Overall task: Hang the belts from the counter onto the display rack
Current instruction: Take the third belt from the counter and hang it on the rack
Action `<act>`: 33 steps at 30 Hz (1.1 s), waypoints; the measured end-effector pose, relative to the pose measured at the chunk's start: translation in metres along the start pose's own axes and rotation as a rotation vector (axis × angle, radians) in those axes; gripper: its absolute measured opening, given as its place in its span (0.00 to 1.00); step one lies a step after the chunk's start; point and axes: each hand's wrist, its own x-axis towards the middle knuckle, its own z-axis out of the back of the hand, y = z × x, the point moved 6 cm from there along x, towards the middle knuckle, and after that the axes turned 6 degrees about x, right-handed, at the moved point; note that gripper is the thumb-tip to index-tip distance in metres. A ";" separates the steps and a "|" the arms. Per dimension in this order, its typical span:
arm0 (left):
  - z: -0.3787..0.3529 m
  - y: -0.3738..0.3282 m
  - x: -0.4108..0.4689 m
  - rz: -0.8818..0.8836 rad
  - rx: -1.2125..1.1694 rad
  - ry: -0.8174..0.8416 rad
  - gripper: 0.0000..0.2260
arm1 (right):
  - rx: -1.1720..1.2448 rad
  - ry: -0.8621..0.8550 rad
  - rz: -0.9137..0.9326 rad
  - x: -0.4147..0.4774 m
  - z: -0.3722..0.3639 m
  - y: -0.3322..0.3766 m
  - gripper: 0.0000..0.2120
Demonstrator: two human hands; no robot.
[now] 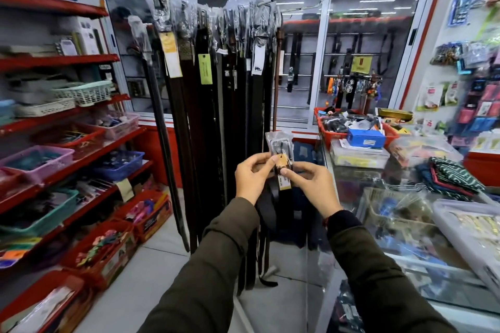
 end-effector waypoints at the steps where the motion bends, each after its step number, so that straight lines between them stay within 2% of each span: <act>1: 0.002 -0.008 0.003 -0.020 -0.003 -0.011 0.08 | 0.089 0.040 -0.028 0.004 -0.004 0.004 0.11; 3: 0.008 -0.025 0.010 -0.062 -0.024 -0.049 0.09 | 0.202 0.129 -0.039 0.011 -0.012 0.015 0.11; 5: 0.015 -0.038 0.016 -0.081 -0.071 -0.077 0.11 | 0.209 0.157 -0.004 0.020 -0.019 0.028 0.12; 9: 0.021 -0.054 0.024 -0.052 -0.193 -0.032 0.13 | 0.247 0.096 0.058 0.040 -0.027 0.053 0.14; 15: 0.023 -0.089 0.044 -0.099 -0.232 -0.005 0.12 | 0.307 0.094 0.123 0.065 -0.032 0.083 0.16; 19: 0.012 -0.130 0.061 -0.165 -0.221 0.050 0.14 | 0.378 0.052 0.180 0.088 -0.025 0.118 0.12; 25: -0.007 -0.196 0.086 -0.250 -0.287 0.046 0.14 | 0.467 0.019 0.262 0.126 -0.015 0.171 0.09; 33: -0.024 -0.245 0.109 -0.278 -0.330 -0.033 0.14 | 0.454 0.010 0.287 0.159 -0.002 0.218 0.18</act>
